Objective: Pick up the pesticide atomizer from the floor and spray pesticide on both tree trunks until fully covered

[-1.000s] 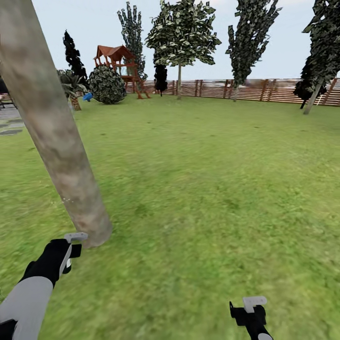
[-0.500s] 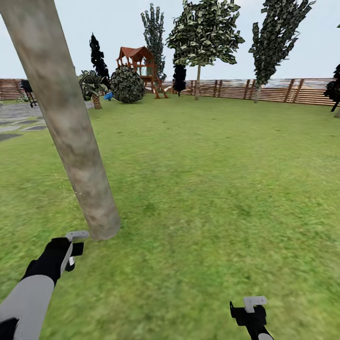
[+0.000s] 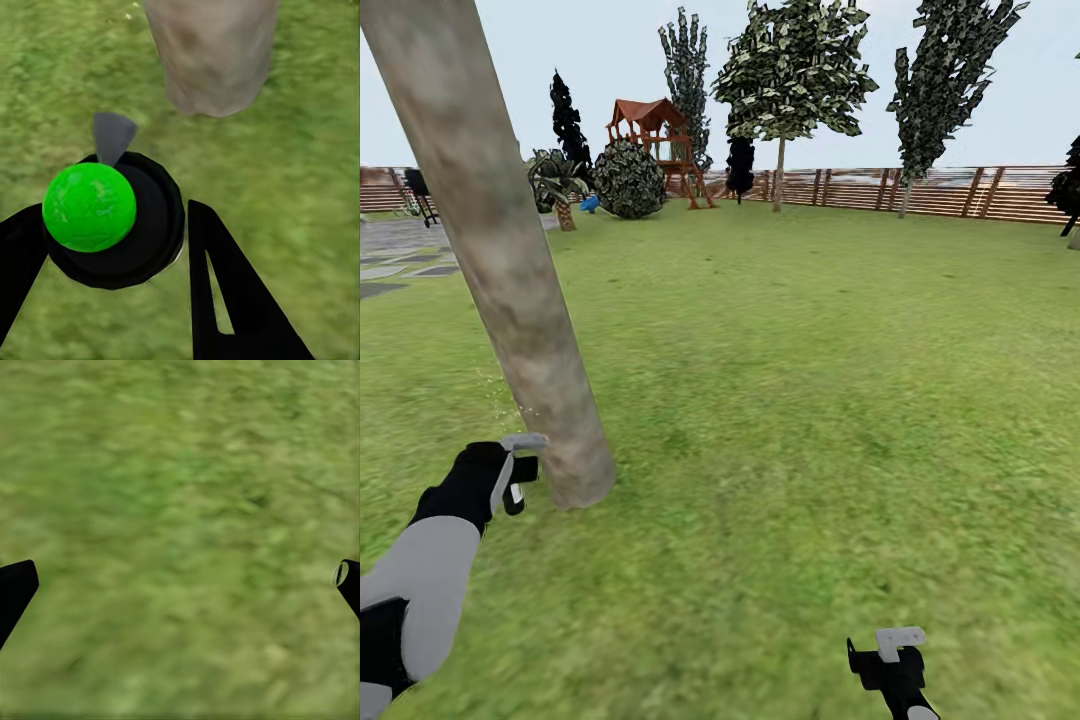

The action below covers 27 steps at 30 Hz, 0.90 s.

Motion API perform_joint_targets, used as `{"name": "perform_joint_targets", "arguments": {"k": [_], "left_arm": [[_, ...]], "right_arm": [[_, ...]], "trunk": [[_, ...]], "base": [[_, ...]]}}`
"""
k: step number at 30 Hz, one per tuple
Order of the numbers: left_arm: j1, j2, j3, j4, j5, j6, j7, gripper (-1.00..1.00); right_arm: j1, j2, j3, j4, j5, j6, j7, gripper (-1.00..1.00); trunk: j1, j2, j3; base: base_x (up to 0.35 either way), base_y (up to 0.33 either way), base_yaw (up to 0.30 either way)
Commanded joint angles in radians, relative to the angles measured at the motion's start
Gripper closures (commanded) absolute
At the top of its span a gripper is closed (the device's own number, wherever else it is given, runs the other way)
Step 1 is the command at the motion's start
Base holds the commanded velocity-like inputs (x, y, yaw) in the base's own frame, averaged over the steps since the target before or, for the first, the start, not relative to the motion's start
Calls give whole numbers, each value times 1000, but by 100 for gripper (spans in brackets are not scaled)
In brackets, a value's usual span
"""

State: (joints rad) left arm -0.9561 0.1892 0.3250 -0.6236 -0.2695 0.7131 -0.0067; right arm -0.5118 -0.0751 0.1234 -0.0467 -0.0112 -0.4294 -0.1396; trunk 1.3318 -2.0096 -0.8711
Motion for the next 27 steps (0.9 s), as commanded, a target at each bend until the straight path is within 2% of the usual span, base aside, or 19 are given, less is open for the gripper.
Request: {"name": "perform_joint_targets", "arguments": {"k": [1, 4, 6, 9, 10, 13, 15, 18, 21, 25, 27], "left_arm": [[-4, 4, 2, -1, 1, 5, -1, 100], [-7, -4, -3, -1, 2, 6, -1, 100], [-43, -12, -30, -4, 5, 18, -1, 100], [-87, -3, -35, -6, 5, 83, -5, 100], [-95, 1, -36, -8, 4, 95, -7, 100], [-111, 33, -37, -12, 5, 114, -18, 100], [-112, 35, -40, -13, 4, 116, -54, 100], [-143, 29, -77, -14, 3, 161, -93, 100], [-195, 47, -107, -14, 2, 219, -102, 100], [-187, 88, -113, -7, 1, 220, -107, 100], [-185, 95, -113, -10, 2, 220, -108, 100]], "right_arm": [[-1, 0, 8, 1, -1, -2, -6, -100], [-1, 0, 9, 1, -1, -2, -6, -100], [-1, 0, 9, 1, -1, -2, -6, -100], [-1, 0, 9, 1, -1, -2, -6, -100], [-1, 0, 9, 1, -1, -2, -6, -100], [-1, 0, 9, 1, -1, -2, -6, -100], [-1, 0, 9, 1, -1, -2, -6, -100], [-1, 0, 9, 1, -1, -2, -6, -100], [-1, 0, 9, 1, -1, -2, -6, -100], [-1, 0, 9, 1, -1, -2, -6, -100], [-1, 0, 9, 1, -1, -2, -6, -100]], "trunk": [[0, 0, -1], [0, 0, -1], [0, 0, -1], [0, 0, -1], [0, 0, -1], [0, 0, -1], [0, 0, -1], [0, 0, -1], [0, 0, -1], [0, 0, -1], [0, 0, -1]], "base": [[0, 0, 0], [0, 0, 0], [0, 0, 0], [0, 0, 0], [0, 0, 0], [0, 0, 0], [0, 0, 0], [0, 0, 0], [0, 0, 0], [0, 0, 0], [145, 41, 0]]}}
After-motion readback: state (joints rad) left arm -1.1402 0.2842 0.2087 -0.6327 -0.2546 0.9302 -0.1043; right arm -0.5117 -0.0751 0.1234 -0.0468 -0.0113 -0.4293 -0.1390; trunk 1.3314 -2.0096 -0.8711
